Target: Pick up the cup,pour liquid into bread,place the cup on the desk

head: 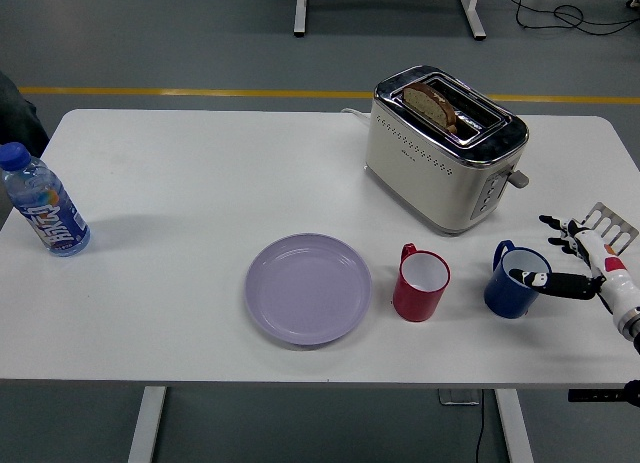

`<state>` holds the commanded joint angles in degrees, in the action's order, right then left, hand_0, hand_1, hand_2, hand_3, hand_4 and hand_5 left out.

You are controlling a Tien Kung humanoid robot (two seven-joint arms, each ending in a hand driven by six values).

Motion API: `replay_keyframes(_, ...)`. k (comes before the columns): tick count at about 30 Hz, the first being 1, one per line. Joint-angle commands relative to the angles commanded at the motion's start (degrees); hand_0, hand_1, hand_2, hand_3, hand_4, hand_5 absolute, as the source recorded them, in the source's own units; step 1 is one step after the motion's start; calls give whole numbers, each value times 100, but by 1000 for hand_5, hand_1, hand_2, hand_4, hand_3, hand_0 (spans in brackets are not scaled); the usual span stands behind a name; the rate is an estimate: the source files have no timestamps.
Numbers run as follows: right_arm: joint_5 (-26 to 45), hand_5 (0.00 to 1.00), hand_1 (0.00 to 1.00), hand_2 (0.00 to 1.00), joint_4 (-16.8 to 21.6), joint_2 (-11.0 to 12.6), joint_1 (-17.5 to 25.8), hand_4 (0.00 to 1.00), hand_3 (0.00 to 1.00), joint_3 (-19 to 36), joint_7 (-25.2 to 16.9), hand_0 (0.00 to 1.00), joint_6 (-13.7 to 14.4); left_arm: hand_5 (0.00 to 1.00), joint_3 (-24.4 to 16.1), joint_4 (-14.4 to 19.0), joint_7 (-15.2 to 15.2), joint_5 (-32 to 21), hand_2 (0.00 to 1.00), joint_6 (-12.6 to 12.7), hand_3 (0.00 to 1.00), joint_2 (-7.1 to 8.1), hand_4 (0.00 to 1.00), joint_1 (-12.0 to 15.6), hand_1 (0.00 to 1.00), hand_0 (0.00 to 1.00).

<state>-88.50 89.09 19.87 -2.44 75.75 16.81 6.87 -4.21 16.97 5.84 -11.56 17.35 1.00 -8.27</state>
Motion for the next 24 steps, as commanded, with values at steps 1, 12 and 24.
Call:
replay_keyframes(1,-23,181,857,942,-17,-5,-6,974,885,-14,14,923,5,998,1,1,0,-1,734,-1,580,1,280,-1,723,704)
replay_keyframes(12,-54,175,856,942,-68,-26,-44,974,884,-121,116,922,28,998,-22,-1,-17,30,734,5,579,-2,279,0,724,704)
replay_keyframes(24,-133,160,854,942,-201,-90,-100,968,885,-260,259,921,212,998,-20,-2,-15,27,734,7,579,2,281,-11,724,704)
